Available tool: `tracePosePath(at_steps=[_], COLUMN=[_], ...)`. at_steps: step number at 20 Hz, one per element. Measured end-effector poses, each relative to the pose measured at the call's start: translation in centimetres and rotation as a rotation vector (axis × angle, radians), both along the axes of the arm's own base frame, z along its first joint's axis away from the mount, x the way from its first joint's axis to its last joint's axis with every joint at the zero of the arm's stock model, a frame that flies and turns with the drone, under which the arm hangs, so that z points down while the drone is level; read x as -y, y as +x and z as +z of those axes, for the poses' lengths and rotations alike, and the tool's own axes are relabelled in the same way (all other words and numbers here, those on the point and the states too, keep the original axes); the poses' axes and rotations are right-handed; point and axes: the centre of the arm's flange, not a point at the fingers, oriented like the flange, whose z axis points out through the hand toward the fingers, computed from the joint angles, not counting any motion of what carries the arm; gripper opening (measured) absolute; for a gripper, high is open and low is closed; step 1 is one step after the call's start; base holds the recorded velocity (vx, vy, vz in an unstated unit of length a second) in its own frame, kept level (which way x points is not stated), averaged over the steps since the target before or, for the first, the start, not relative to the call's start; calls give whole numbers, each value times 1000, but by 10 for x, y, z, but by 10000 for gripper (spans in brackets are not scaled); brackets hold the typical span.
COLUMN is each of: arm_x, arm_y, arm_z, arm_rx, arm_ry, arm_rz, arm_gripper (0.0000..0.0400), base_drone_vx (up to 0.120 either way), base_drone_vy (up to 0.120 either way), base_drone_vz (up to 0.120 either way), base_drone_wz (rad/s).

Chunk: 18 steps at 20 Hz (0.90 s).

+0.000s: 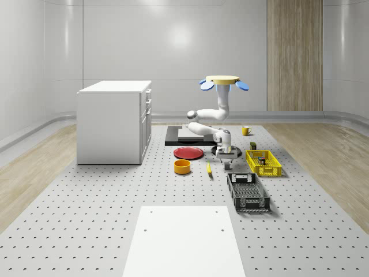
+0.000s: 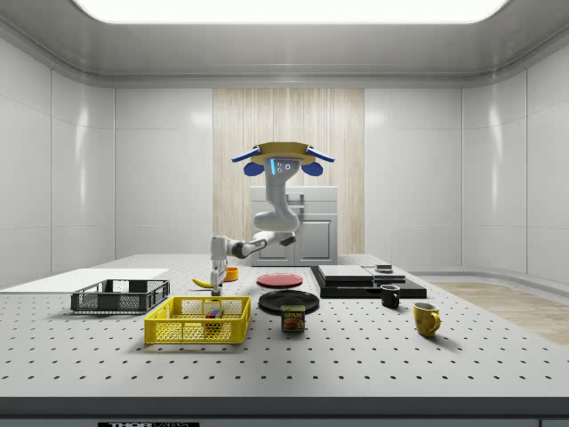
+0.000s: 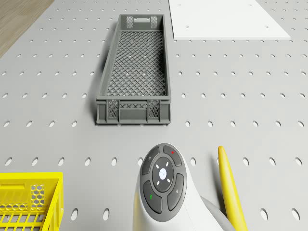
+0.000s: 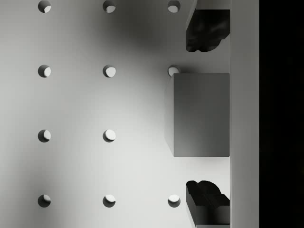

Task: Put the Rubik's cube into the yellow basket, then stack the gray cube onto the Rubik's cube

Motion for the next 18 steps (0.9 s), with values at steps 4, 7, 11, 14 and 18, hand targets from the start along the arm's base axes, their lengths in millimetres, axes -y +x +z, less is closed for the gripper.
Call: tracePosePath(at_steps=[4, 7, 11, 14, 18], arm_x=[0, 0, 0, 0, 0], arm_y=[2, 6, 8, 9, 10], arm_z=[7, 9, 13, 14, 15], arm_rx=[0, 0, 0, 0, 0], arm_ry=[0, 0, 0, 0, 0], arm_rz=[0, 0, 0, 0, 0], arm_gripper=[400, 400, 400, 400, 400], base_drone_vx=[0, 0, 0, 0, 0], base_drone_vy=[0, 0, 0, 0, 0], base_drone_vz=[0, 0, 0, 0, 0], base_drone_wz=[0, 0, 0, 0, 0])
